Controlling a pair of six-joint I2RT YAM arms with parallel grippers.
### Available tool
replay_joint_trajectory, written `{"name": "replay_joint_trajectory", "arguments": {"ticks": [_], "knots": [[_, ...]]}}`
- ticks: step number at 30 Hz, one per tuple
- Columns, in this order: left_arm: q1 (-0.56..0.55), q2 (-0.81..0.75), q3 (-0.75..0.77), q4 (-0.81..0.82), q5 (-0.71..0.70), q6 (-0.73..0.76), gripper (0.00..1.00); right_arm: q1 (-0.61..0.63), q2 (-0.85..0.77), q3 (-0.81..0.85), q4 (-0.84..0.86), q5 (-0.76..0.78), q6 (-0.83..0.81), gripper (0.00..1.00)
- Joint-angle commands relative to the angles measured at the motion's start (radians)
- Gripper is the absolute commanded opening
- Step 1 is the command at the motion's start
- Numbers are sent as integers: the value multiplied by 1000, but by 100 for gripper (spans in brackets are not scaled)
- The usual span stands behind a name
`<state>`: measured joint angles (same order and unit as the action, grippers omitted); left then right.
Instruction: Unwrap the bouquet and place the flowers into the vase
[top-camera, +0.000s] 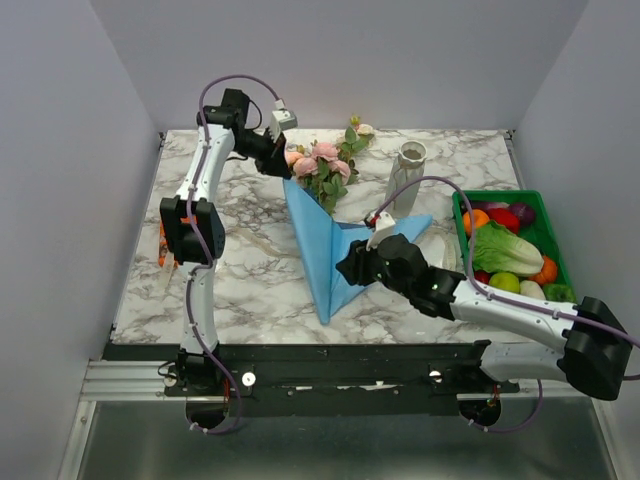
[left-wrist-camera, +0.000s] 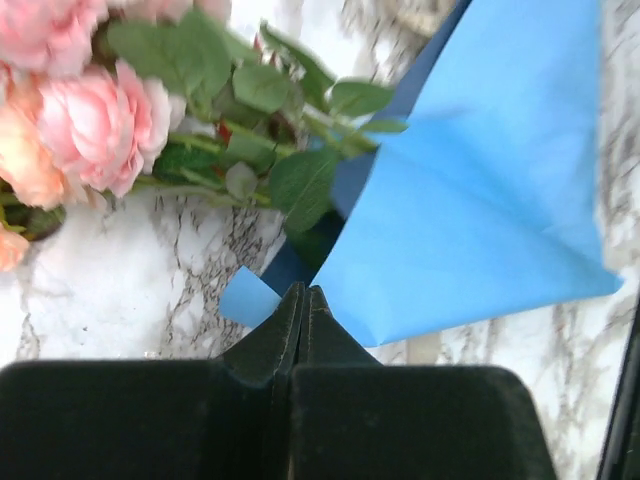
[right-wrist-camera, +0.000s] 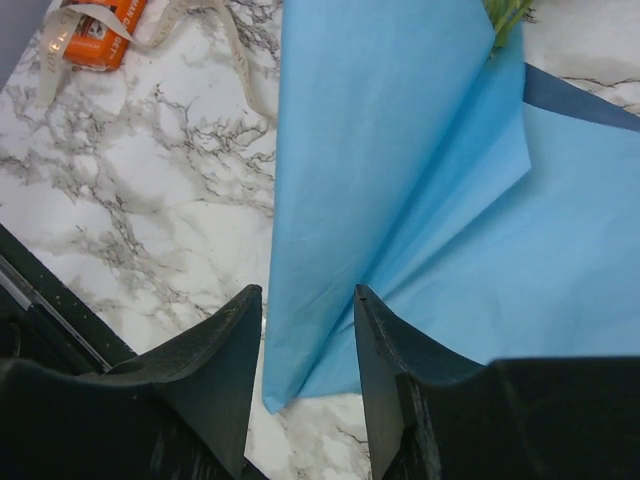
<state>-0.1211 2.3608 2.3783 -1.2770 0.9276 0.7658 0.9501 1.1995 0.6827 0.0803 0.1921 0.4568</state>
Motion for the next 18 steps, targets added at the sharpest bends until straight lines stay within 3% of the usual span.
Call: {"name": "replay_joint_trajectory", "arguments": {"ticks": [1,9,11,12,14,15,18], "knots": [[-14,-164,42,51,132,-118,0,7,-34,28,4,4,17,50],[-104,-328,53,278,148,-456,0,6,-80,20,-5,44,11,50],[-135,-375,38,356,79,-559,0,7,-89,12,-5,55,13,50],[-159,-388,23,364,59,-568,20,6,-92,11,-7,62,17,50],[-167,-419,-10,401,24,-600,46,7,-103,5,-10,72,19,52],[-167,-425,-48,403,11,-597,70,7,-106,0,-11,78,20,52],[-158,-440,-109,372,-64,-548,96,7,-124,-8,-17,86,23,57]]}}
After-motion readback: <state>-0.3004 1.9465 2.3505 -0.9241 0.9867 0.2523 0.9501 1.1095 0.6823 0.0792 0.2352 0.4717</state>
